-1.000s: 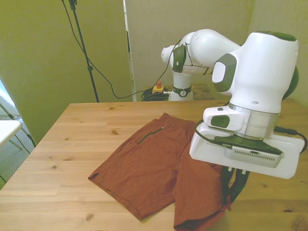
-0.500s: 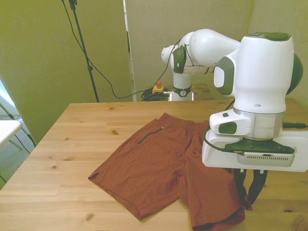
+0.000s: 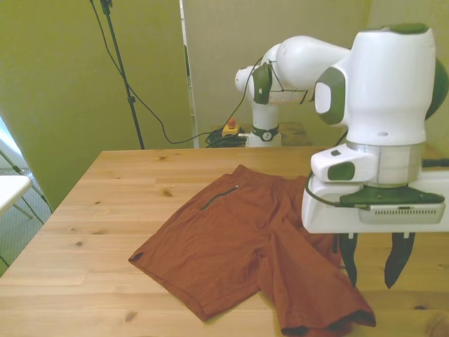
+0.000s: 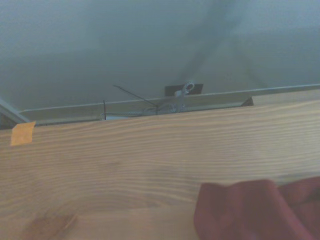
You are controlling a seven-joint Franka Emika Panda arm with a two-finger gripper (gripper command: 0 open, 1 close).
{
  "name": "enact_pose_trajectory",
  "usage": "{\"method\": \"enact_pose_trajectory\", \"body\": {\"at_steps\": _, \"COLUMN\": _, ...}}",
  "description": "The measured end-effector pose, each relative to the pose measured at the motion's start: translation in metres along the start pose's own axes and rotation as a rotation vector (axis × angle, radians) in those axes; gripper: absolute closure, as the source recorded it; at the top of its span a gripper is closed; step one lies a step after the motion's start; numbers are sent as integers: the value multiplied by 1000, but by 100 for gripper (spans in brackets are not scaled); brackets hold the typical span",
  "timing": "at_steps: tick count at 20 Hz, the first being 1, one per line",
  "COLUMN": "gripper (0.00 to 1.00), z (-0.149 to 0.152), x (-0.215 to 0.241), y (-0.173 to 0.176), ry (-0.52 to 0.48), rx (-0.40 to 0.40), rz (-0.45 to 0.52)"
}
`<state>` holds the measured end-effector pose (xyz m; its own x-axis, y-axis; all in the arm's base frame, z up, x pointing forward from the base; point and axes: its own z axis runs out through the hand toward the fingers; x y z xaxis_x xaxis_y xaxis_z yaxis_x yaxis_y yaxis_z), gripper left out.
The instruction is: Unfold the shorts
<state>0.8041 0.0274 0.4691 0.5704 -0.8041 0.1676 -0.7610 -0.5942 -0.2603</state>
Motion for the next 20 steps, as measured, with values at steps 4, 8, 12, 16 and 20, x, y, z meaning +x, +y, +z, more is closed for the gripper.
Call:
{"method": "enact_pose_trajectory", "body": {"at_steps": 4, "gripper": 0, "z": -29, "x": -9, "y": 3, "ry": -40, "rx": -54, "rz": -12}}
{"method": "enact_pose_trajectory", "body": {"at_steps": 8, "gripper": 0, "z": -45, "x": -13, "y": 8, "ry": -70, "rx": -94, "rz": -46}}
{"method": "enact_pose_trajectory", "body": {"at_steps": 12, "gripper": 0, "z": -61, "x": -17, "y": 13, "ry": -95, "rx": -123, "rz": -79}}
{"method": "enact_pose_trajectory", "body": {"at_steps": 16, "gripper": 0, "z": -84, "x": -21, "y": 16, "ry": -108, "rx": -137, "rz": -105}}
{"method": "enact_pose_trajectory", "body": {"at_steps": 20, "gripper": 0, "z": -122, "x": -25, "y": 21, "ry": -115, "rx": -142, "rz": -120}}
